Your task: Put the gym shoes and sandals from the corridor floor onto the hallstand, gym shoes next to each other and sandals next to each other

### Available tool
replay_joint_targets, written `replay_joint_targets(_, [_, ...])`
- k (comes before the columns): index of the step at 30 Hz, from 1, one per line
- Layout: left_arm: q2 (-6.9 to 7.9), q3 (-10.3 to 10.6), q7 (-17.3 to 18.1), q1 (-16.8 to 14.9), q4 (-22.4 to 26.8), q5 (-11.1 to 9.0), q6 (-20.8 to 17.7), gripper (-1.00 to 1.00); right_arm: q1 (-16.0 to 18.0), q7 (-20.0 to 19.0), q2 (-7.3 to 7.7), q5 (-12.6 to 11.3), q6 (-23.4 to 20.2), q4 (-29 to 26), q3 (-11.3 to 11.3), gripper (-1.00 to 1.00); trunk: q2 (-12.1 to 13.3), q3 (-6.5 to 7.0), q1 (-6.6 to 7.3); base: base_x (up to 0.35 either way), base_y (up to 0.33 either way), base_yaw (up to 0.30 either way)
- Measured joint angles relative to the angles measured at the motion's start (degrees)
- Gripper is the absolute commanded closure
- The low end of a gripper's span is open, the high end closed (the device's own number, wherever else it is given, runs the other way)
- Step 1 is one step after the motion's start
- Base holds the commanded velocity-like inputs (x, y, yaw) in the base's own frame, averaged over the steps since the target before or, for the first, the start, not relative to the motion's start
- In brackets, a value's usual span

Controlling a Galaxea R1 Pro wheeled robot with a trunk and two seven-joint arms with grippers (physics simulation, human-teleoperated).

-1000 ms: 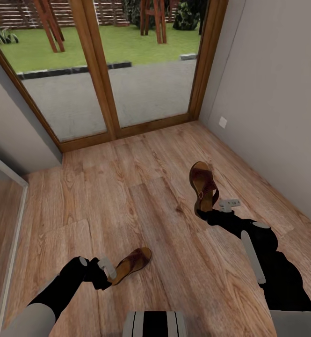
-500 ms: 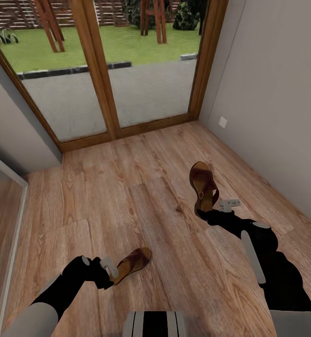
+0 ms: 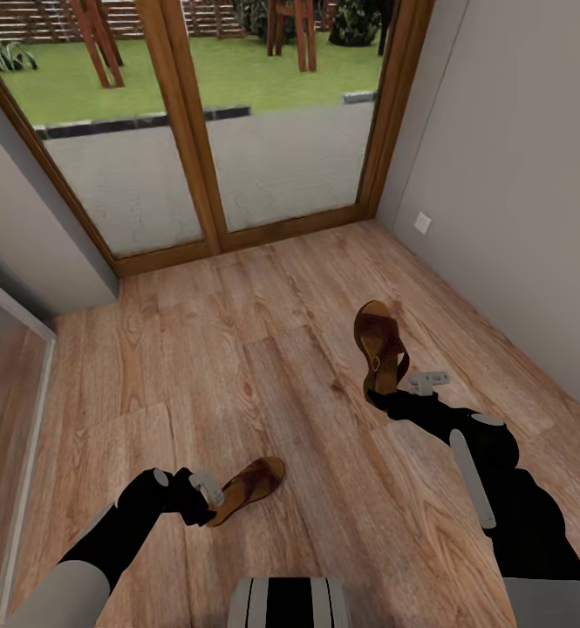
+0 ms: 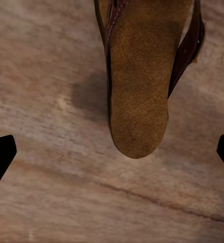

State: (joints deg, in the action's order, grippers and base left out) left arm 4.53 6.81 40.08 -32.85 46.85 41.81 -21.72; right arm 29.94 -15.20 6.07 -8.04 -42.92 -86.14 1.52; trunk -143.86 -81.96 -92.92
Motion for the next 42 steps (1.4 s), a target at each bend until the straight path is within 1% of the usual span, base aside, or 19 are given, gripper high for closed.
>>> replay_joint_targets(3, [-0.20,0.04,-0.02,0.00,0.37,0.05,0.00,-1.00,0.00,0.00,0.02,-0.01,0.00,-0.02,0.00,1.00,0.00,-0.06,0.00,0.000,0.000,0.023])
replay_joint_targets(6, [-0.99,0.00,-0.24,0.00,0.65,0.22,-0.01,-1.00,0.00,0.00,0.00,-0.03,0.00,-0.03,0.00,1.00,0.00,-0.07,0.00,0.000,0.000,0.007])
replay_joint_targets(9, [-1.41,0.04,-1.38,0.00,0.71,0.24,-0.01,-1.00,0.00,0.00,0.00,-0.03,0.00,-0.03,0.00,1.00,0.00,-0.08,0.00,0.000,0.000,0.002])
replay_joint_targets(11, [-2.34,0.15,-3.45,0.00,0.64,0.40,-0.10,-1.00,0.00,0.00,0.00,-0.02,0.00,-0.03,0.00,1.00,0.00,-0.08,0.00,0.000,0.000,0.001])
replay_joint_targets(12, [-3.86,0.38,-5.00,0.00,0.37,0.69,-0.19,-1.00,0.00,0.00,0.02,-0.01,0.00,-0.03,0.00,1.00,0.00,-0.08,0.00,0.000,0.000,0.000])
replay_joint_targets(13, [-4.43,0.53,-5.45,0.00,0.30,0.90,-0.21,-1.00,0.00,0.00,0.01,-0.03,0.00,-0.03,0.00,1.00,0.00,-0.08,0.00,0.000,0.000,0.000])
replay_joint_targets(15, [-4.88,0.61,-5.74,-0.01,0.22,1.14,-0.19,-1.00,0.00,0.00,0.00,-0.03,-0.01,-0.03,0.00,1.00,0.00,-0.08,0.00,0.000,0.000,0.000])
replay_joint_targets(20, [-5.30,0.70,-5.91,0.07,-0.02,1.30,-0.14,-1.00,0.00,0.00,0.00,-0.03,-0.01,-0.03,0.00,1.00,0.00,-0.08,0.00,0.000,0.000,0.000])
replay_joint_targets(24, [-5.38,0.74,-5.91,0.11,-0.09,1.33,-0.12,-1.00,0.00,0.00,0.00,0.08,0.01,-0.03,0.00,1.00,-0.05,-1.07,-0.11,0.000,0.000,0.034])
replay_joint_targets(30, [-5.26,0.90,-5.95,0.25,-0.11,1.34,-0.11,-1.00,0.00,0.00,0.00,-0.03,-0.01,-0.03,0.00,1.00,-0.05,-1.18,-0.10,0.000,0.000,0.006])
replay_joint_targets(42, [-5.10,0.68,-6.22,0.21,0.43,1.35,-0.11,-1.00,-0.01,0.00,0.00,0.08,0.01,-0.03,0.01,1.00,-0.21,-4.64,-0.42,0.000,0.000,0.000])
